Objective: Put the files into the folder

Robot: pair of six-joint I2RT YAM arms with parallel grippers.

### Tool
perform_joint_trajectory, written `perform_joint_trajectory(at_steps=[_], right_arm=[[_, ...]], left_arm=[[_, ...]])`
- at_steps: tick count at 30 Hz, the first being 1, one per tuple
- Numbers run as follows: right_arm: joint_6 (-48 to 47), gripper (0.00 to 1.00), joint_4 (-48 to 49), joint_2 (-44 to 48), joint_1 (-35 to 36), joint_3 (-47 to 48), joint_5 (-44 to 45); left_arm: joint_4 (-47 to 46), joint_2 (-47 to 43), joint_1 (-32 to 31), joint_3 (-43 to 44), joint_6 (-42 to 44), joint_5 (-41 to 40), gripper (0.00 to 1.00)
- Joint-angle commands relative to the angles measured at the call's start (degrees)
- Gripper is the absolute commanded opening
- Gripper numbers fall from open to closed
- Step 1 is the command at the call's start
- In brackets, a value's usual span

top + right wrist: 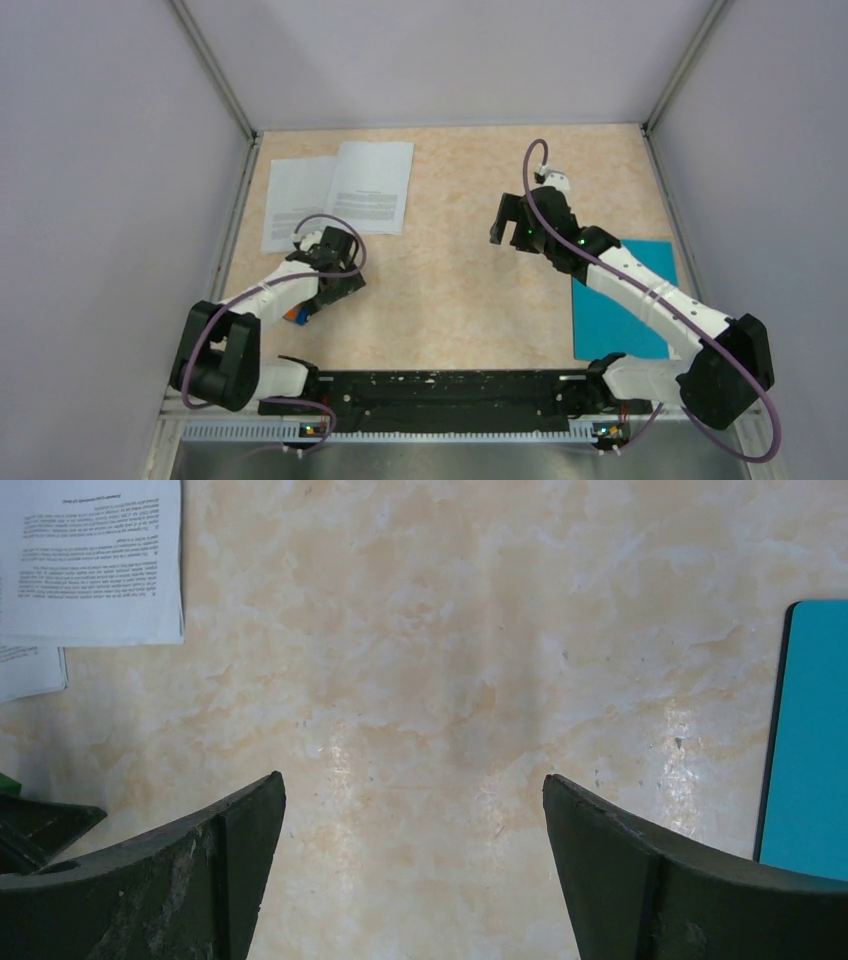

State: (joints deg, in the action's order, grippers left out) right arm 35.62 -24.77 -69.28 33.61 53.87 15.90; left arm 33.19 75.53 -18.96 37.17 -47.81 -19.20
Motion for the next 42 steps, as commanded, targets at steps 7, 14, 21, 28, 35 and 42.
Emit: perform_joint_trajectory(at_steps=[7,14,21,28,35,42], right_arm=[[-0.64,0.99,2.46,0.17,-0.25,-0.76,-0.21],[0.42,0.99,-0.08,-0.25,-2.7,-0.15,1.25],[2.94,0.99,-4.82,1.07,-18.13,-1.45,2.01],[6.3,0.99,-7.35,2.11,-38.16,-3.16,7.11],[5.36,0.99,3.81,5.54,-52.95,-11.59,12.34],[3.57,0.99,13.9,7.11,-61.91,-19.94,15.1]], left_arm=[[-2.78,-1.36,5.84,0.81,4.08,2.12,0.99],[-1.7,-3.95,1.06,5.74,8.4,7.85,0.99],[-0.97,-0.59,-10.13,14.16,9.44,10.75,0.99],[-1.7,4.45,-13.61,20.18,13.08,18.88,0.98],[-0.56,3.38,-13.82,21.54,16.81,23.27,0.98],[-0.57,2.34,-13.84,21.37,17.48,24.98,0.99]])
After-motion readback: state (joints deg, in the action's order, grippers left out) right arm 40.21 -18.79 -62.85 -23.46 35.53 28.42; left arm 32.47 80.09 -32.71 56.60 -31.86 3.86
